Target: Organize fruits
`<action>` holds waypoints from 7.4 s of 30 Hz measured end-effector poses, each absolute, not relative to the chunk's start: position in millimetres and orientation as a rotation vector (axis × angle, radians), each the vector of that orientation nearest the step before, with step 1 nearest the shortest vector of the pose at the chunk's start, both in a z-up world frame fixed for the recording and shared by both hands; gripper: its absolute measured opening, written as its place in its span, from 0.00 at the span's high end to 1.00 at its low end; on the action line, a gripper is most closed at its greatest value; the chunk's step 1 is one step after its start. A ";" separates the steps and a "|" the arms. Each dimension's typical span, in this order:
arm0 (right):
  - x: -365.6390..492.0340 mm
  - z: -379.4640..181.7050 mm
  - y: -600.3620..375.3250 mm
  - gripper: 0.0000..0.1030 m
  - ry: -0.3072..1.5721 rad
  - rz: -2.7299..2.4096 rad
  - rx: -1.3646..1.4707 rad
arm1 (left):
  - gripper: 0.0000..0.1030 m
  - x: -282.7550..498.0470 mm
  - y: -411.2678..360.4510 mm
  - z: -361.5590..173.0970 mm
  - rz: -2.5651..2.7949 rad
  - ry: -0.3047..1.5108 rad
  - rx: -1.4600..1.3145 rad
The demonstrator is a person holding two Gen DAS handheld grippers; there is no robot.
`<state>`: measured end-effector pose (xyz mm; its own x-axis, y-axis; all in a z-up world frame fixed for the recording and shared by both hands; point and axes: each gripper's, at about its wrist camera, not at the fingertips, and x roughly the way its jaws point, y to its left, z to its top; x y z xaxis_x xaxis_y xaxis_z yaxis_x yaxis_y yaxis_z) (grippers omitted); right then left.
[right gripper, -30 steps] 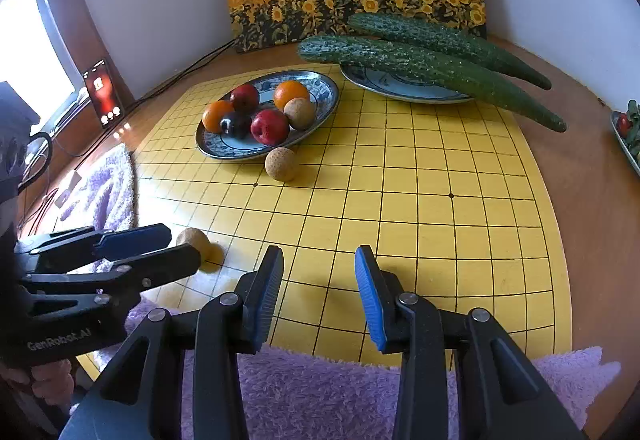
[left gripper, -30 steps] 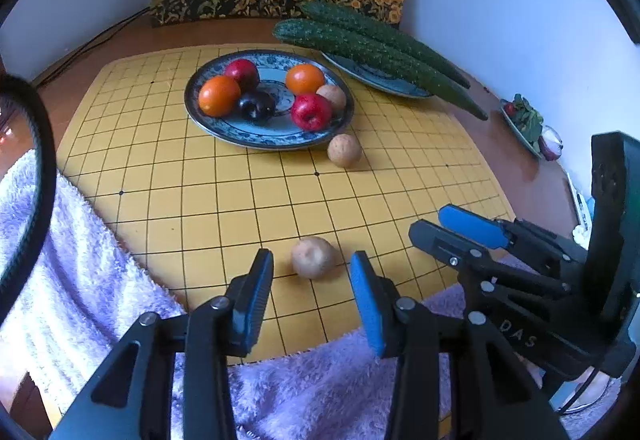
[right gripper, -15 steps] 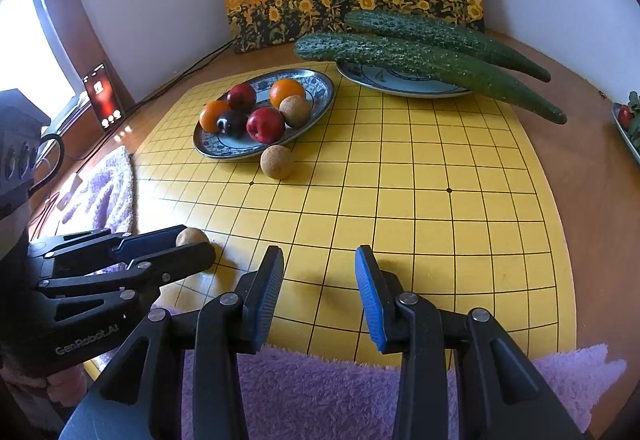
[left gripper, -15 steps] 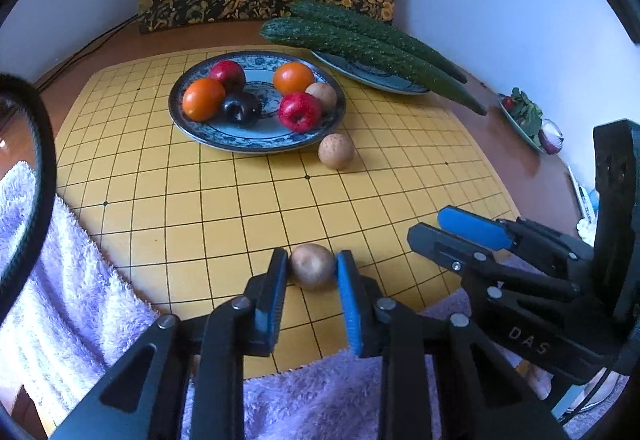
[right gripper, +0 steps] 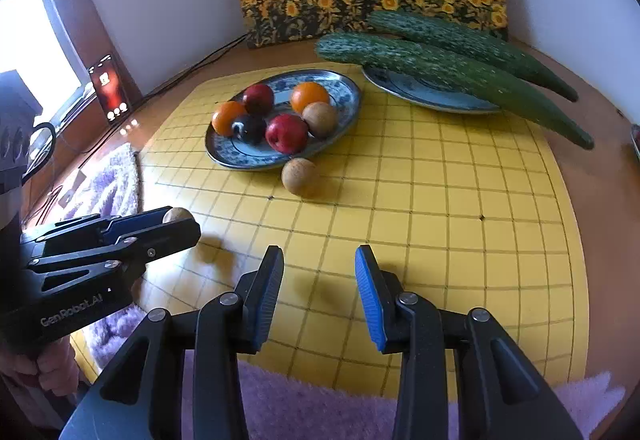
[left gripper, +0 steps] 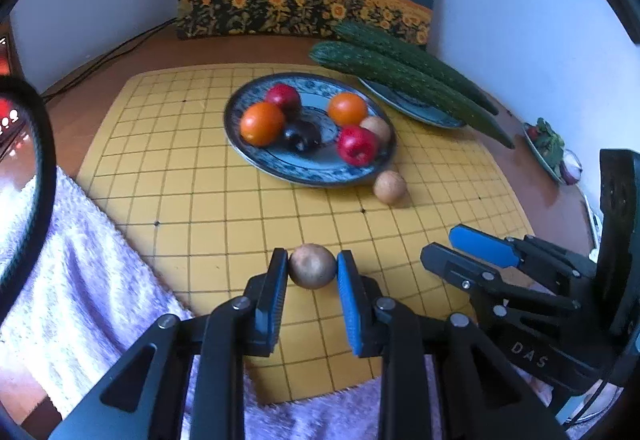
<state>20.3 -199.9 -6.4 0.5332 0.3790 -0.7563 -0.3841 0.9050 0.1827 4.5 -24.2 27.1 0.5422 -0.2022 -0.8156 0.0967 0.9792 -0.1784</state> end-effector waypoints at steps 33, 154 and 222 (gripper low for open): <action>53.0 -10.3 -167.7 0.67 0.874 0.461 -0.039 | 0.75 9.9 -5.4 25.1 -0.129 0.970 -0.165; 54.5 -12.7 -185.6 0.42 0.853 0.293 -0.103 | 0.34 36.8 -32.6 8.7 0.011 0.939 -0.020; 55.0 -15.7 -184.2 0.36 0.854 0.289 -0.126 | 0.35 36.0 -30.4 9.1 0.030 0.927 -0.017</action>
